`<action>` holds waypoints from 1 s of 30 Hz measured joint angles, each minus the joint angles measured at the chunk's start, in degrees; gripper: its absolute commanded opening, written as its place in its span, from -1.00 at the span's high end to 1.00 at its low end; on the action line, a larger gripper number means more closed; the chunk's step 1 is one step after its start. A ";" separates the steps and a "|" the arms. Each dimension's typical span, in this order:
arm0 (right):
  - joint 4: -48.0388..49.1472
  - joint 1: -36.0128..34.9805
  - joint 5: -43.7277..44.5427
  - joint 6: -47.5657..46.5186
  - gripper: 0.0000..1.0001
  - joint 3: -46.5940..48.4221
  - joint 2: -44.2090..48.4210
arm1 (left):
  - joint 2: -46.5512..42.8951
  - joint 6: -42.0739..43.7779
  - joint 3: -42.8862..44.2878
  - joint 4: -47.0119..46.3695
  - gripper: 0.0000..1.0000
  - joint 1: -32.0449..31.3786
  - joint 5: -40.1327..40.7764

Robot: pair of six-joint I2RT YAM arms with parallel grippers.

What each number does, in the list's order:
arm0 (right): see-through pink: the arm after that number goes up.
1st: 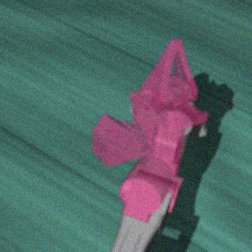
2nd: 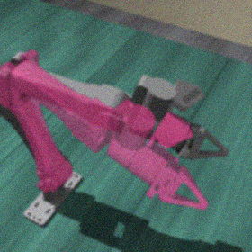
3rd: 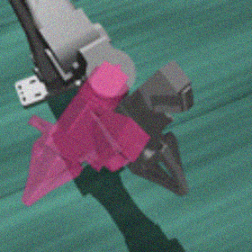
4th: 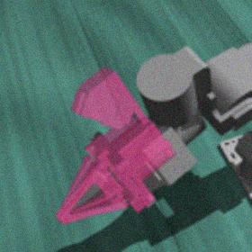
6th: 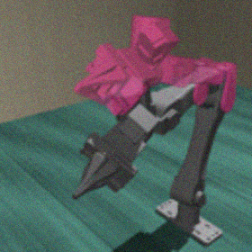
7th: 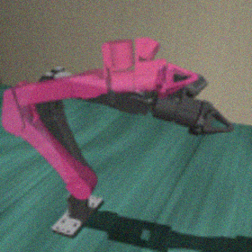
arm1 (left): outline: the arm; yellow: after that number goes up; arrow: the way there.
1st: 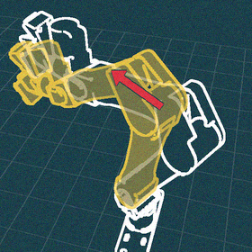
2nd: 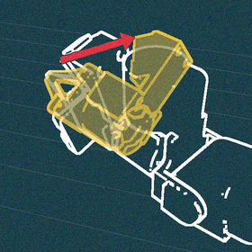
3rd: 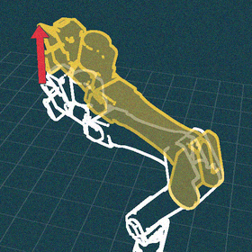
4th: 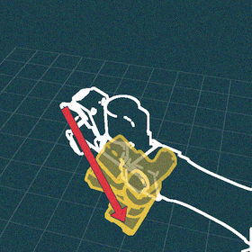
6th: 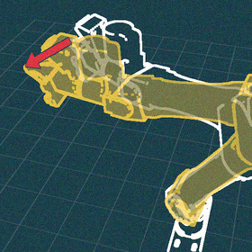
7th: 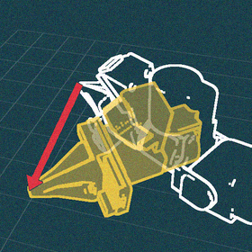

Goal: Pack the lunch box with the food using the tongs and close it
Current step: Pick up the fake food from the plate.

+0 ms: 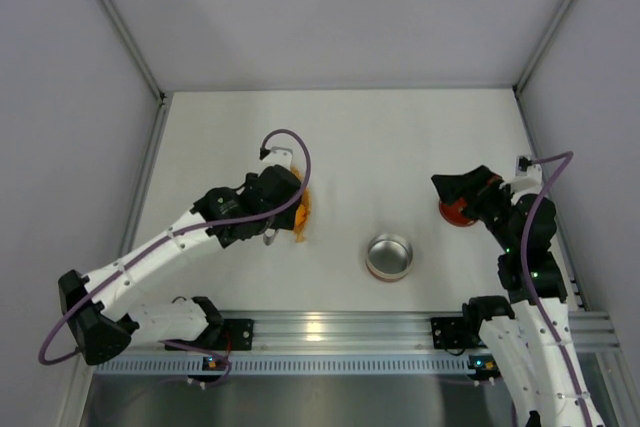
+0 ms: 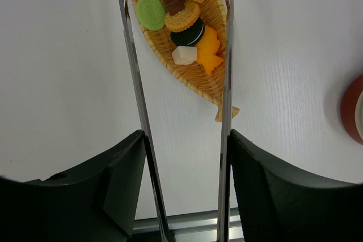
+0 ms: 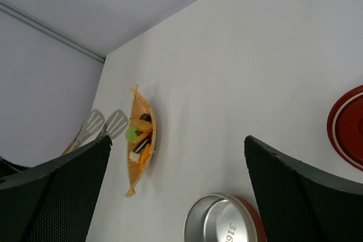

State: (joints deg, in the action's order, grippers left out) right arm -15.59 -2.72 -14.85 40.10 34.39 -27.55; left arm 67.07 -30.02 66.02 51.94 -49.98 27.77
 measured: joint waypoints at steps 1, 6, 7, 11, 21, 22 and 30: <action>-0.02 0.00 -0.04 0.07 -0.99 -0.04 0.00 | 0.00 -0.24 -0.59 0.07 -0.28 0.00 -0.11; 0.13 0.00 -0.26 0.15 -0.99 -0.24 -0.11 | 0.00 -0.70 -1.75 0.17 -0.28 0.00 -0.74; 0.11 0.00 -0.26 0.17 -0.99 -0.24 -0.11 | 0.02 -0.72 -1.86 0.15 -0.28 0.00 -0.85; 0.13 0.00 -0.28 0.20 -0.99 -0.24 -0.11 | 0.31 -0.74 -2.67 -0.33 -0.29 0.00 -0.92; 0.13 0.00 -0.31 0.22 -0.99 -0.26 -0.31 | 4.07 -0.28 -3.50 -1.92 -0.22 0.00 -0.85; 0.13 0.00 -0.31 0.22 -0.99 -0.26 -0.31 | 4.35 -0.22 -3.52 -2.21 -0.21 0.00 -0.85; 0.13 0.00 -0.31 0.22 -0.99 -0.26 -0.31 | 5.64 0.39 -3.72 -4.02 -0.19 1.16 -0.96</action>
State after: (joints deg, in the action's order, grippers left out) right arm -15.46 -2.72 -15.16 40.32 34.13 -27.86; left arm 72.71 -29.63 62.30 47.92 -48.82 26.81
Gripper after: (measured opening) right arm 0.993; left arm 0.605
